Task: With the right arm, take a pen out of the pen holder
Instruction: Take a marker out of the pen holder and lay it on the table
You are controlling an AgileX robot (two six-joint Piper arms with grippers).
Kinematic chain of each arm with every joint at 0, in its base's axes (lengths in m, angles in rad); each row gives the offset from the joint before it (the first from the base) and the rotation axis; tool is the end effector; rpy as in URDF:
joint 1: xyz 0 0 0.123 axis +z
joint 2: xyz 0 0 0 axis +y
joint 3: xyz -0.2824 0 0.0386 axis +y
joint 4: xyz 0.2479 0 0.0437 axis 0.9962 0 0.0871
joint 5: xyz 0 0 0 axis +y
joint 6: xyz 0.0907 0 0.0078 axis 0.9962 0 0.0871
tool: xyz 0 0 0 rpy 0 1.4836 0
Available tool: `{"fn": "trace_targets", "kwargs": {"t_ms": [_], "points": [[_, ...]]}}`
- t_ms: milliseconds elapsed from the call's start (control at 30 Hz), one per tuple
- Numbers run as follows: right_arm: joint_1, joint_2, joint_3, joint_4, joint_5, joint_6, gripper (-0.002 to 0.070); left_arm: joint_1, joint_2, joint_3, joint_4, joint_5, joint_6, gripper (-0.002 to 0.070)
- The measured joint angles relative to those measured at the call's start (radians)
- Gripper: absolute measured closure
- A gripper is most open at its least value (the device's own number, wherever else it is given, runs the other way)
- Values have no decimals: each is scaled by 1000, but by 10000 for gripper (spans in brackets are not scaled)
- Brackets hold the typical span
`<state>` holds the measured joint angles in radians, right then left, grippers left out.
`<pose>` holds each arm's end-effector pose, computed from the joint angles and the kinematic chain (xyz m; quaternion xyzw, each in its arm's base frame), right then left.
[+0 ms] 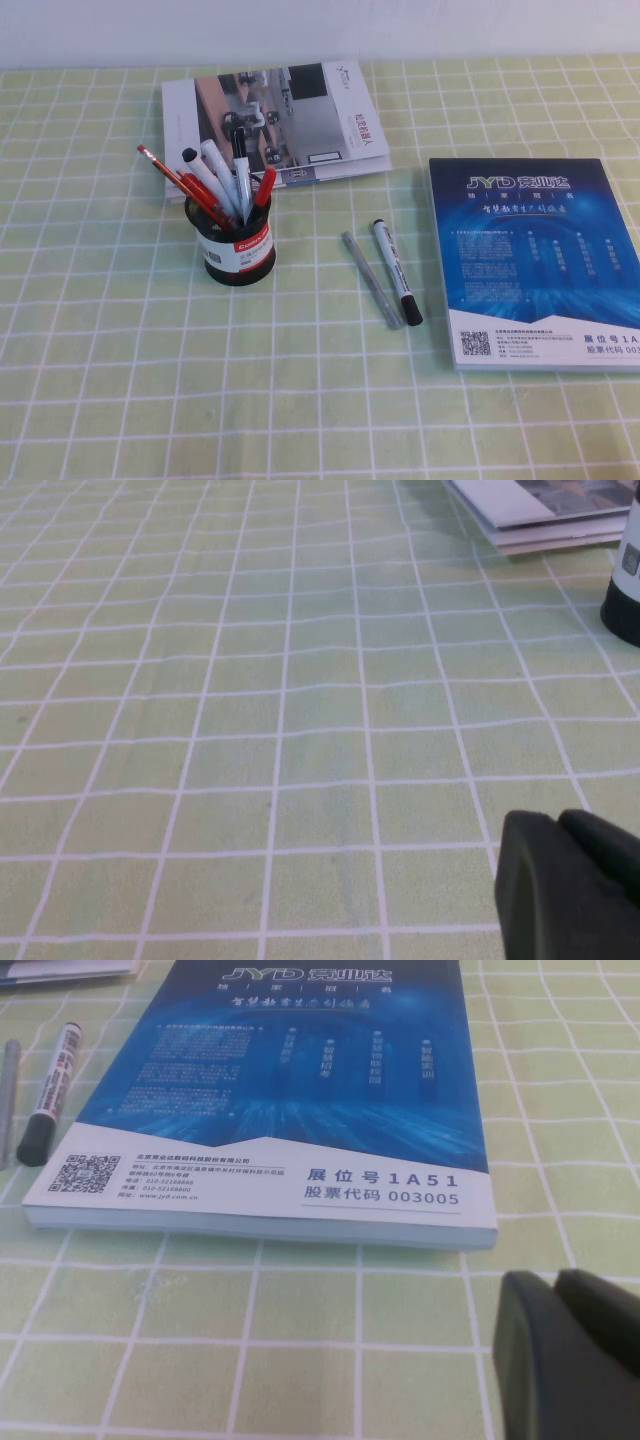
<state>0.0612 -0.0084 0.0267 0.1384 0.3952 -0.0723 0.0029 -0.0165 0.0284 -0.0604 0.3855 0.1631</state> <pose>0.0517 0.0080 0.1694 -0.0178 0.8112 0.0556 0.5818 0.0521 -0.0019 0.1698 0.0487 0.8062 0.0233 0.5892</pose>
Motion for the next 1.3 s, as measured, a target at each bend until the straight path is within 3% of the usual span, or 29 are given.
{"fn": "trace_targets", "kwargs": {"t_ms": [1300], "points": [[0, 0, 0, -4, -23, 0, 689, 0, 0, 0, 0, 0, 0, 680]]}}
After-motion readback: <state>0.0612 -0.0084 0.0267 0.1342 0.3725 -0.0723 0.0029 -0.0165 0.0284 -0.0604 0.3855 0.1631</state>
